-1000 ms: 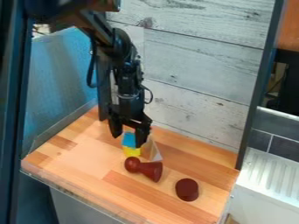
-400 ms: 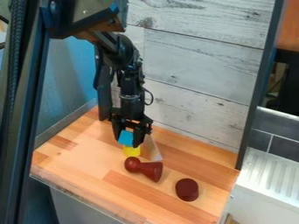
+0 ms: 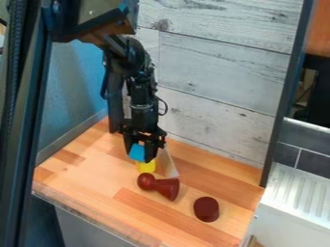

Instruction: Remove the blue block to the side

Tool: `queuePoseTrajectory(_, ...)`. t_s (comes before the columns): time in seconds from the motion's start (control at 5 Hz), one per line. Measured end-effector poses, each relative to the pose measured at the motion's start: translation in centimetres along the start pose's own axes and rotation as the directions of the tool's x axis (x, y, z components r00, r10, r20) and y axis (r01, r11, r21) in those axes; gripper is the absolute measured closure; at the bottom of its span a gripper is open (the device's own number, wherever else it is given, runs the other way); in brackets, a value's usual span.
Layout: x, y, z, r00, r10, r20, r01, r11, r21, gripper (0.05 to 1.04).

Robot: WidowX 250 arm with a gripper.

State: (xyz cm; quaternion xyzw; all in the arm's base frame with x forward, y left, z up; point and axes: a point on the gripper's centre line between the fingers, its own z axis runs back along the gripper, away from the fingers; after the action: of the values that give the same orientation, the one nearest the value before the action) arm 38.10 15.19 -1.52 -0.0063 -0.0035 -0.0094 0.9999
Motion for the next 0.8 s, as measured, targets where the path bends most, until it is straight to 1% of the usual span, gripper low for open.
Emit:
queuePoseTrajectory(0.2, -0.3, -1.4, 1.5, 0.999, -0.029, 0.015, 0.029, 0.999, -0.037, 0.489)
queuePoseTrajectory(0.4, 0.0, -4.3, 3.4, 0.993, -0.113, 0.046, 0.115, 0.992, -0.043, 0.489)
queuePoseTrajectory(0.6, -0.1, -7.1, 3.6, 0.981, -0.191, 0.038, 0.192, 0.98, -0.045, 0.489)
queuePoseTrajectory(0.8, 0.0, -9.1, 3.6, 0.962, -0.272, 0.018, 0.273, 0.961, -0.041, 0.489)
